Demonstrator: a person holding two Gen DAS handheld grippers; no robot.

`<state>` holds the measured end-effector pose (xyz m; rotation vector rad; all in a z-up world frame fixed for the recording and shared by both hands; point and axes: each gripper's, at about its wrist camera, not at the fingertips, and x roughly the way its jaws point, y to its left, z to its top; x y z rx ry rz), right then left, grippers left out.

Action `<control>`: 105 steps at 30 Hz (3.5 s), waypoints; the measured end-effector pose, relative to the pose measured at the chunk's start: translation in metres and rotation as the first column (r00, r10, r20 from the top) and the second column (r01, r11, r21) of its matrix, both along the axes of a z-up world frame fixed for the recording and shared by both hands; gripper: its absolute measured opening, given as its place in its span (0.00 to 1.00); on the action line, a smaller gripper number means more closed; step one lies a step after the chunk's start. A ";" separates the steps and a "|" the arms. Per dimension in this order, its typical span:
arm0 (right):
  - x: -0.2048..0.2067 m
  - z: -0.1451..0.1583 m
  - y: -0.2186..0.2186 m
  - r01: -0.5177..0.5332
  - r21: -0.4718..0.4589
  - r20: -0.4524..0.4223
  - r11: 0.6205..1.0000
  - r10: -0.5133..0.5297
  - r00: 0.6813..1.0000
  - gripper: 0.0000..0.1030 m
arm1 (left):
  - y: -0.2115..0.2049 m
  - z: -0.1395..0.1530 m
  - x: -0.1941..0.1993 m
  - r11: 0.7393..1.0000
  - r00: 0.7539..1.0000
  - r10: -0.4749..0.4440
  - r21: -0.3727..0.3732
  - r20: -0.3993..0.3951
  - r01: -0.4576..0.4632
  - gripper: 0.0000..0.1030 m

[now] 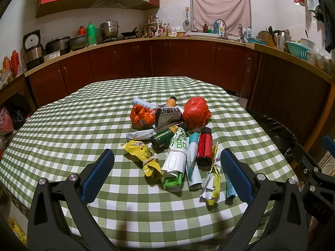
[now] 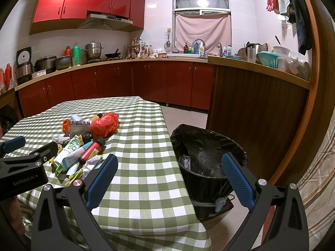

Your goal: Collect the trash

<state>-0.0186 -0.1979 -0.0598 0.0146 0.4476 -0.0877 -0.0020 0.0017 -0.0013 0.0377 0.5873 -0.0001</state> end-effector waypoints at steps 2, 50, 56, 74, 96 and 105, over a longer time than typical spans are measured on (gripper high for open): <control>0.000 0.000 0.000 0.000 0.000 -0.001 1.000 0.000 1.000 0.94 | 0.001 0.000 0.000 1.000 1.000 0.001 -0.001 0.000 -0.001 0.96; 0.001 -0.002 -0.001 0.000 0.003 -0.004 1.000 0.000 1.000 0.94 | 0.000 -0.002 0.000 1.000 1.000 -0.005 0.009 -0.001 0.005 0.96; 0.007 -0.006 -0.003 -0.001 0.004 -0.030 1.000 0.001 1.000 0.94 | 0.008 -0.004 0.002 0.999 1.000 -0.001 0.039 0.000 0.001 0.96; 0.028 -0.024 0.058 -0.101 0.049 -0.156 0.994 0.108 0.982 0.58 | 0.076 -0.017 0.011 0.993 0.996 0.069 0.100 -0.061 -0.063 0.79; 0.043 -0.046 0.079 -0.173 0.058 -0.263 0.983 0.182 0.947 0.13 | 0.082 -0.032 0.021 0.997 0.991 0.061 0.056 -0.123 -0.055 0.77; 0.037 -0.041 0.057 -0.158 0.028 -0.229 0.987 0.160 0.960 0.13 | 0.074 -0.031 0.027 0.999 0.986 0.051 0.020 -0.160 -0.048 0.78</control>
